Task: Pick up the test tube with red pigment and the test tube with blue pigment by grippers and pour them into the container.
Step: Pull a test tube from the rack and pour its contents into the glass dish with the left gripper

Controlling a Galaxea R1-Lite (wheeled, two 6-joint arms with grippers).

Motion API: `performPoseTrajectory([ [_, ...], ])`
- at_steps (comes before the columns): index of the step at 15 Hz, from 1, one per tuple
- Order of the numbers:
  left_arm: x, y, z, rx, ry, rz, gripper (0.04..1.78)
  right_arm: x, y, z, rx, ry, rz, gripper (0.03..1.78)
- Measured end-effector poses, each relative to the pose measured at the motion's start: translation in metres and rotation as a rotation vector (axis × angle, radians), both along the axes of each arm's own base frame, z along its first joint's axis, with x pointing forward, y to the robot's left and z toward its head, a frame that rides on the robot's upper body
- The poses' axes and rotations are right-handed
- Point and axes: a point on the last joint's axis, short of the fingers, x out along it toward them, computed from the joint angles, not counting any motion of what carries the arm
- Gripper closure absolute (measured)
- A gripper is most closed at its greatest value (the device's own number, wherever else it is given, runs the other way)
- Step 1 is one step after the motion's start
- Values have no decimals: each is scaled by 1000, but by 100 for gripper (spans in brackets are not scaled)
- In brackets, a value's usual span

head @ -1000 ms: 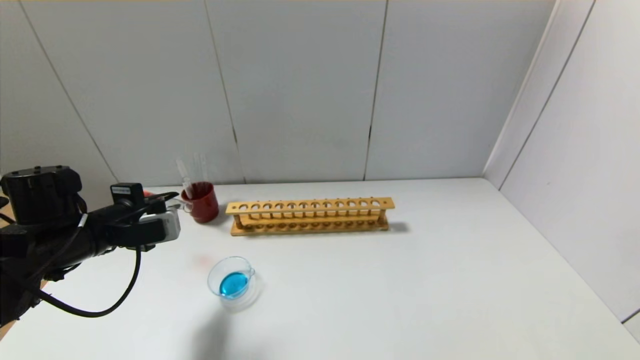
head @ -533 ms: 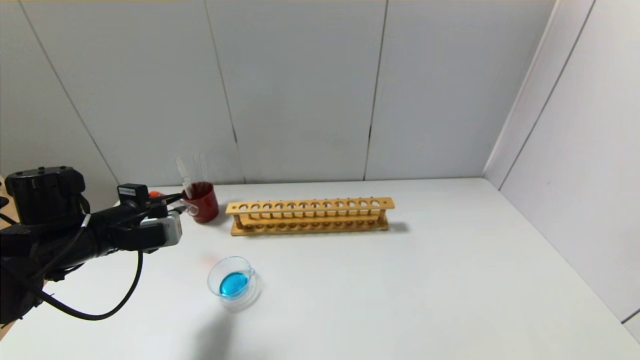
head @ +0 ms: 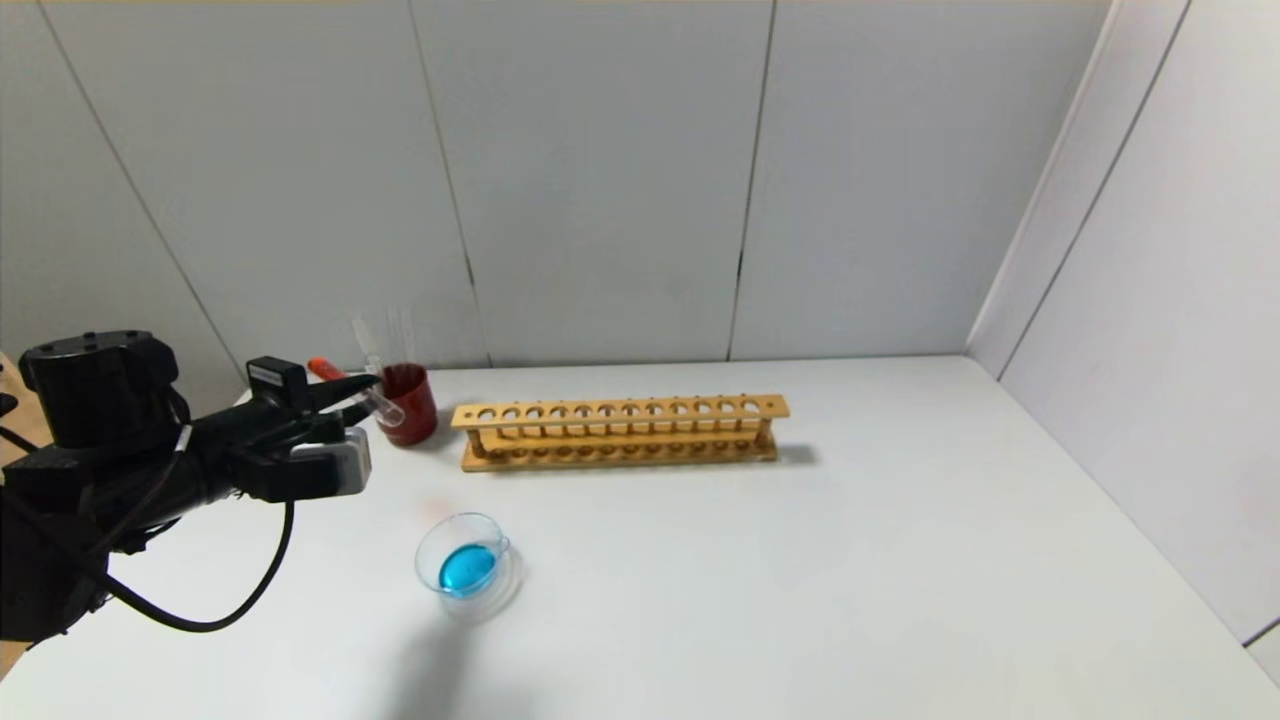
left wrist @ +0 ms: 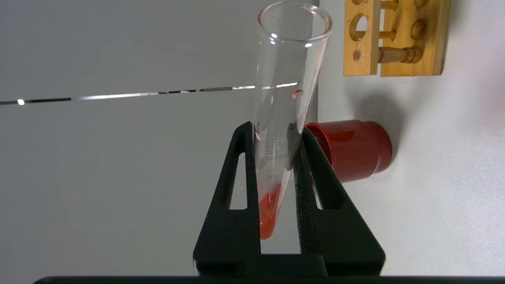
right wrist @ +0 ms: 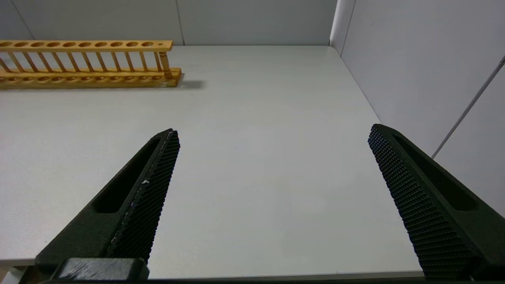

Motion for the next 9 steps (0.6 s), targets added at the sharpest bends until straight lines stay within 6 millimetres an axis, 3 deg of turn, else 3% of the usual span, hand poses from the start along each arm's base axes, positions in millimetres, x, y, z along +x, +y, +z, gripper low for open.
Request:
performPoseTrajectory([
  [9, 6, 0, -8, 66, -6, -15, 152, 0, 0, 0, 0, 0, -1, 6],
])
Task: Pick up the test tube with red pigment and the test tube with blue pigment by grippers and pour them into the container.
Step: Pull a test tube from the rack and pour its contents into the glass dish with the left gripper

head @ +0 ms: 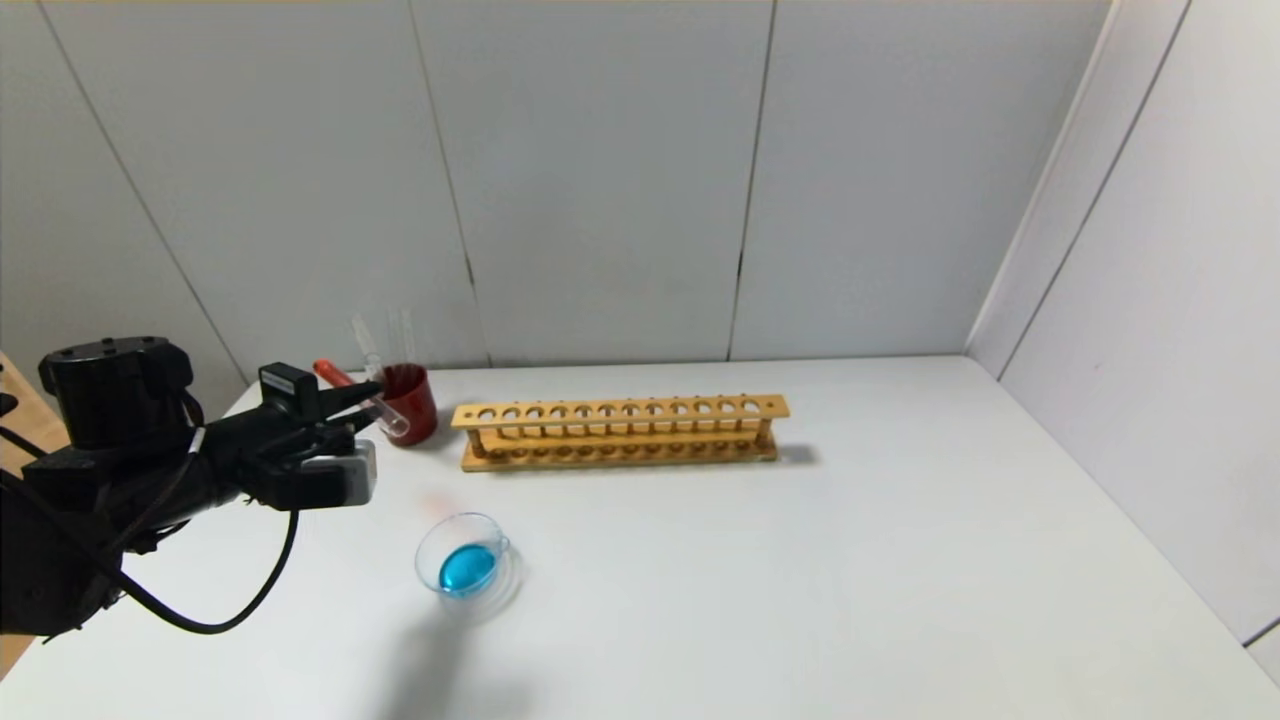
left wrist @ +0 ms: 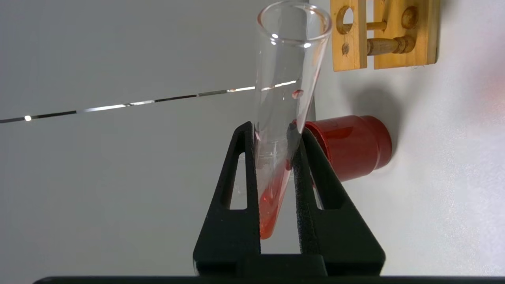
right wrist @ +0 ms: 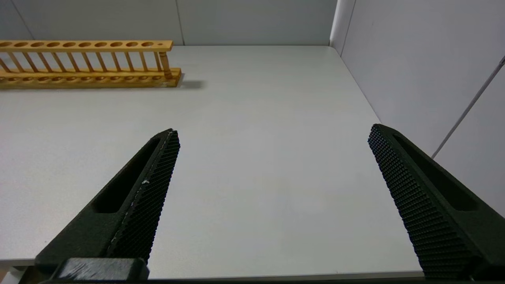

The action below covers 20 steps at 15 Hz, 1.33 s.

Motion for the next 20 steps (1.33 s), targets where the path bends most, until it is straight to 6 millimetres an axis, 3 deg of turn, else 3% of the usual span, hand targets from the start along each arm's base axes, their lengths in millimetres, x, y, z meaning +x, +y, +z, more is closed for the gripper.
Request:
performPoseTrajectory([
  [20, 4, -6, -7, 107, -31, -56, 152, 0, 0, 0, 0, 0, 0, 6],
])
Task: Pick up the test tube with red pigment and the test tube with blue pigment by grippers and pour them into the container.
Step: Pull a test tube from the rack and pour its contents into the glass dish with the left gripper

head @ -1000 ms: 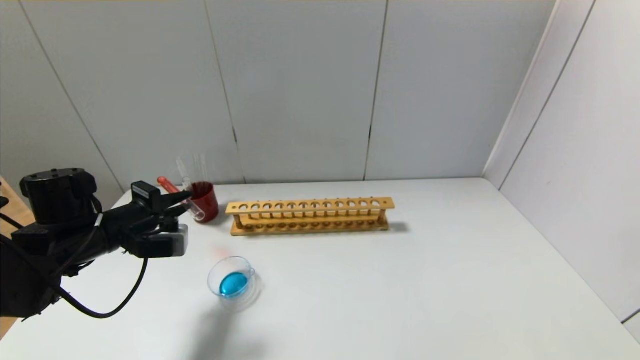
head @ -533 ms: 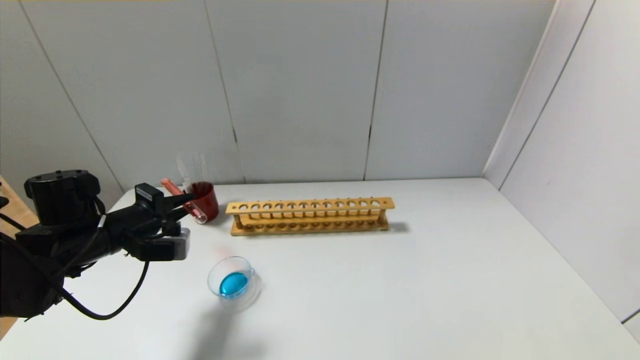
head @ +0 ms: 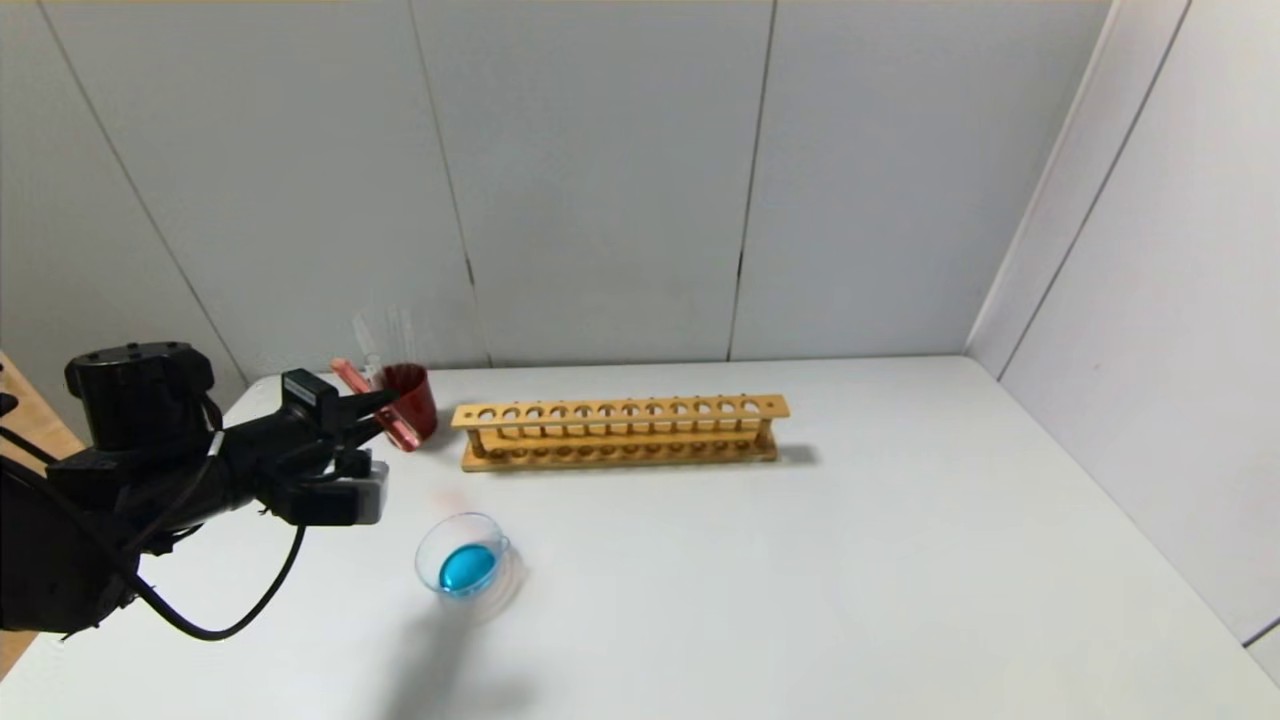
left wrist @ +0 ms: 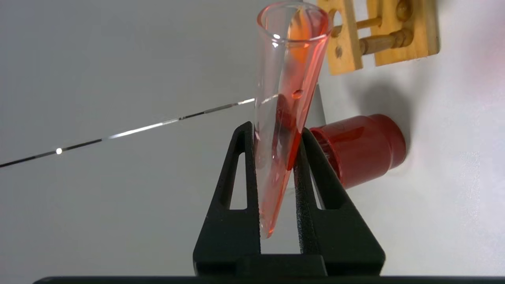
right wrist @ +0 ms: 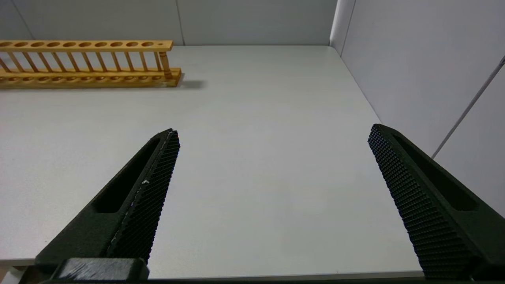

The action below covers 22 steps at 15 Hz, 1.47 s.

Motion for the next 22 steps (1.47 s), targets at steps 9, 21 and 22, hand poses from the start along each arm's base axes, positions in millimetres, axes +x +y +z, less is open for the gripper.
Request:
performPoseTrajectory([
  [9, 5, -5, -9, 4, 23, -14, 152, 0, 0, 0, 0, 0, 0, 6],
  [21, 5, -6, -11, 46, 7, -43, 152, 0, 0, 0, 0, 0, 0, 6],
  [22, 5, -6, -11, 48, 5, -50, 152, 0, 0, 0, 0, 0, 0, 6],
])
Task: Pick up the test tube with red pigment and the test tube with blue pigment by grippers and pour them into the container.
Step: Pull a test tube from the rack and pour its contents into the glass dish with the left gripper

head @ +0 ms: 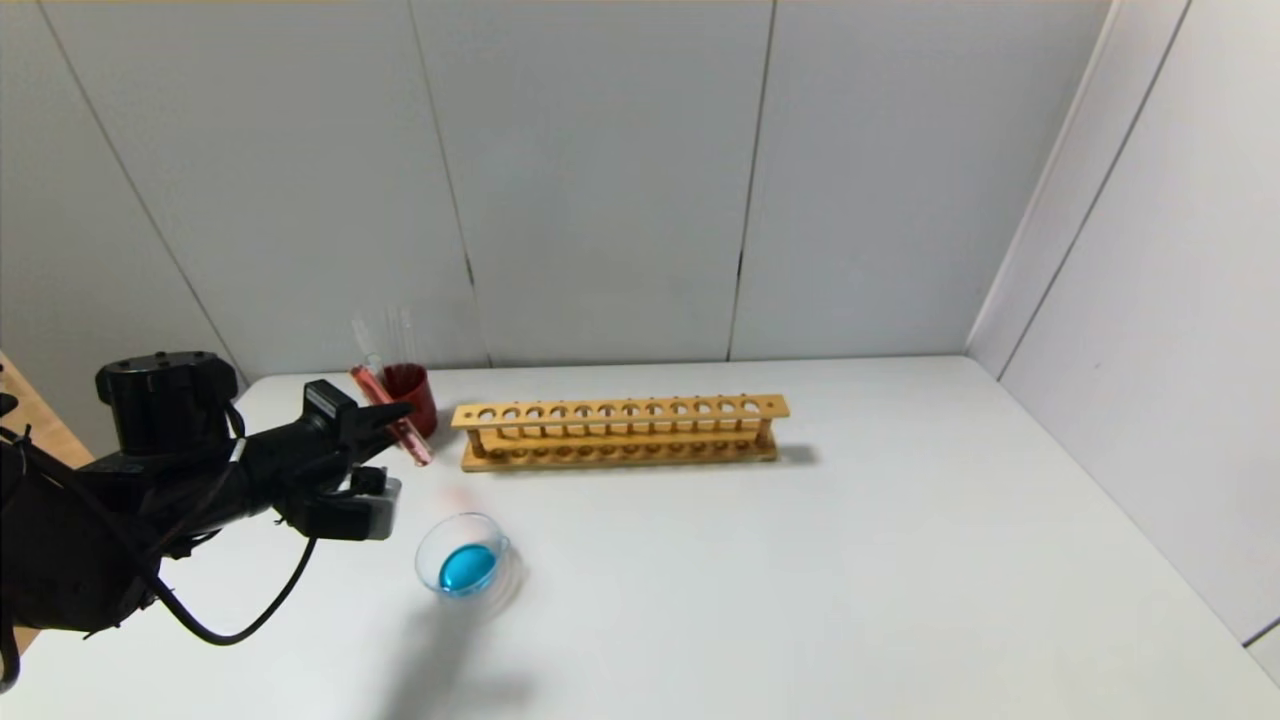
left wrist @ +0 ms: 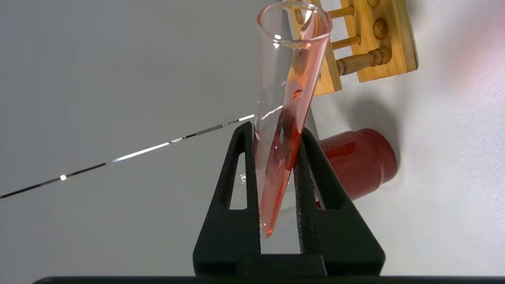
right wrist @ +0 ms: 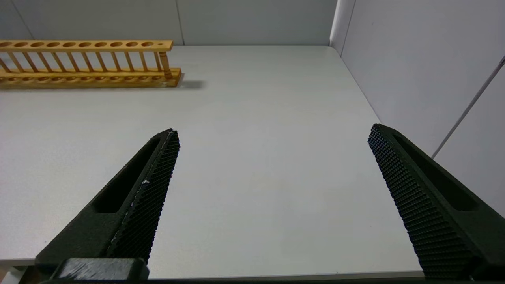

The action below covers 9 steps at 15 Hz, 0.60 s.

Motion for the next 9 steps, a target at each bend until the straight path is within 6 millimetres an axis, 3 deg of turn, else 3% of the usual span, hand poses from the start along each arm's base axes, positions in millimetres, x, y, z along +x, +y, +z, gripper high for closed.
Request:
performPoseTrajectory([
  [9, 0, -1, 0, 29, -24, -42, 152, 0, 0, 0, 0, 0, 0, 6],
])
